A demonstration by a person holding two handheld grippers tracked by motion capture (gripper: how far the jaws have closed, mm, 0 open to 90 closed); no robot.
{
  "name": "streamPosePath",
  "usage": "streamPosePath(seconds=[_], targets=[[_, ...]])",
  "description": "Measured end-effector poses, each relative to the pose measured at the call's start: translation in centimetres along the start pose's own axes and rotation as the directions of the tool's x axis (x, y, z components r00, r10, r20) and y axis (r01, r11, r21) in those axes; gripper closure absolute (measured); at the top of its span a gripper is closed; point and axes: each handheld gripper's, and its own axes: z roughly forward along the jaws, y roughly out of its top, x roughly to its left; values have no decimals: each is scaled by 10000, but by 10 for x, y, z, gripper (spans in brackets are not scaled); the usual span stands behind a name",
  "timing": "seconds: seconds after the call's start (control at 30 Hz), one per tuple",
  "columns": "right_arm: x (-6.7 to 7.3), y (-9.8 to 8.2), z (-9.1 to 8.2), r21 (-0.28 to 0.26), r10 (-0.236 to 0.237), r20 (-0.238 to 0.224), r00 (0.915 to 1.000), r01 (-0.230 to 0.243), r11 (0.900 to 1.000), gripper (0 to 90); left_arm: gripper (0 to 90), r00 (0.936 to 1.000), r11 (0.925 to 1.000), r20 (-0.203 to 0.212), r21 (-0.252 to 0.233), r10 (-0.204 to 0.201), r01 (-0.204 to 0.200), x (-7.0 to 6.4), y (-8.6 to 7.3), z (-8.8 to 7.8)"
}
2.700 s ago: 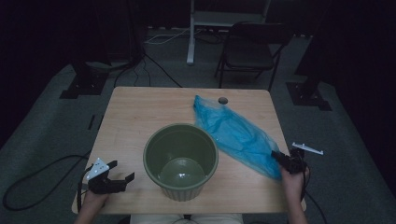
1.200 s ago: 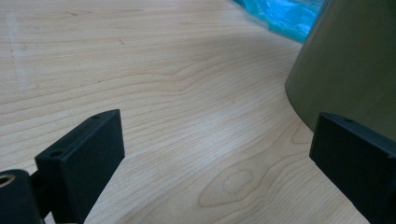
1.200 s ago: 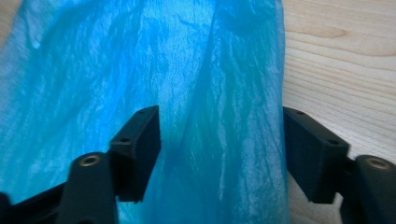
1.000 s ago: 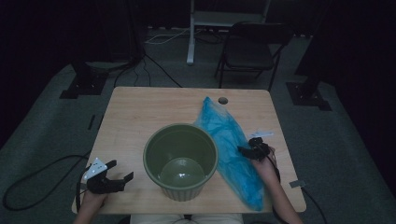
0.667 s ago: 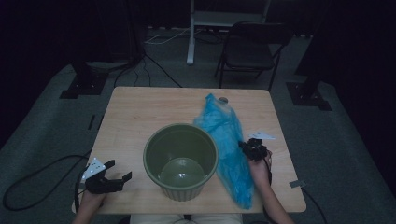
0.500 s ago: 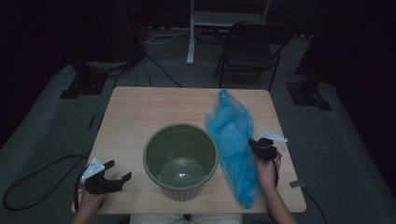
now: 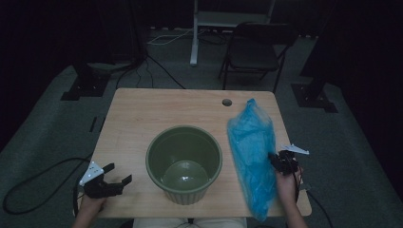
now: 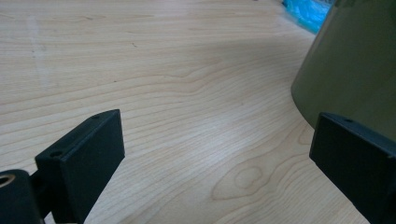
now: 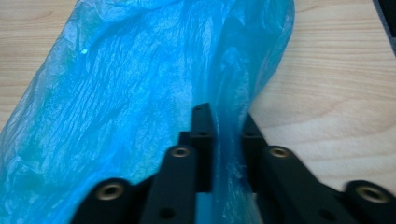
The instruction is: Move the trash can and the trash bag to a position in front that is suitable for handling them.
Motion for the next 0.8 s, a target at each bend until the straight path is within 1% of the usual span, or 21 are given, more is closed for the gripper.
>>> streamPosePath(seconds=[0.03, 0.07, 0.1, 0.13, 0.17, 0.2, 0.23, 0.3, 0.33, 0.4, 0.43, 0.47, 0.5, 0.57, 0.67, 0.8], targets=[[0, 0, 0, 0, 0, 0, 10000, 0, 10000, 774, 37, 10000, 10000, 0, 0, 0, 0, 0, 0, 0], [-1, -1, -1, 39, -26, -119, 9999, 27, 10000, 677, 37, 10000, 10000, -30, 8, -11, 11, 0, 0, -1], [-4, -4, -4, 138, 167, -347, 9993, -162, 9998, 574, 37, 10000, 10000, -17, 7, -21, 21, 0, 0, -1], [-6, -6, -5, 144, 214, -498, 9985, -207, 9997, 525, 37, 10000, 10000, -9, 8, -26, 26, -1, -1, -1], [-8, -6, -7, 141, 210, -541, 9983, -202, 9997, 486, 37, 10000, 10000, -22, 32, -3, 3, -1, -1, -1], [-9, -6, -9, 153, 132, -447, 9989, -126, 9998, 455, 37, 10000, 10000, -20, 46, 17, -17, -1, -1, -1], [-11, -5, -10, 196, 116, -400, 9991, -109, 9997, 399, 37, 10000, 10000, -11, 52, 14, -14, -1, -1, -1], [-14, -3, -13, 223, 156, -456, 9988, -146, 9996, 367, 37, 10000, 10000, -26, 39, 14, -14, -2, -1, -1], [-15, -2, -14, 277, 194, -524, 9984, -179, 9995, 323, 37, 10000, 10000, -23, 36, -13, 13, -2, -1, -1], [-20, 0, -16, 405, 319, -775, 9965, -288, 9988, 267, 37, 10000, 10000, -60, 70, -9, 9, -1, -1, -1], [-22, 1, -17, 478, 233, -965, 9951, -188, 9987, 197, 37, 10000, 10000, -57, 87, -18, 18, -1, -1, -1], [-23, 2, -18, 588, 157, -1003, 9948, -98, 9982, 164, 37, 10000, 9999, -69, 117, 9, -8, -1, -1, -1], [-24, 2, -19, 581, 42, -943, 9955, 13, 9983, 167, 37, 10000, 9999, -65, 143, 20, -19, -1, -2, -1], [-26, 3, -22, 636, 110, -862, 9962, -55, 9980, 167, 37, 10000, 9999, -77, 154, 20, -19, -1, -2, -1], [-29, 2, -25, 496, 427, -1072, 9933, -376, 9981, 166, 37, 10000, 9999, -89, 169, -6, 8, -1, -2, -1], [-31, -1, -29, 403, 452, -1168, 9921, -408, 9984, 166, 37, 9999, 9998, -123, 178, 42, -40, -1, -2, -1]])
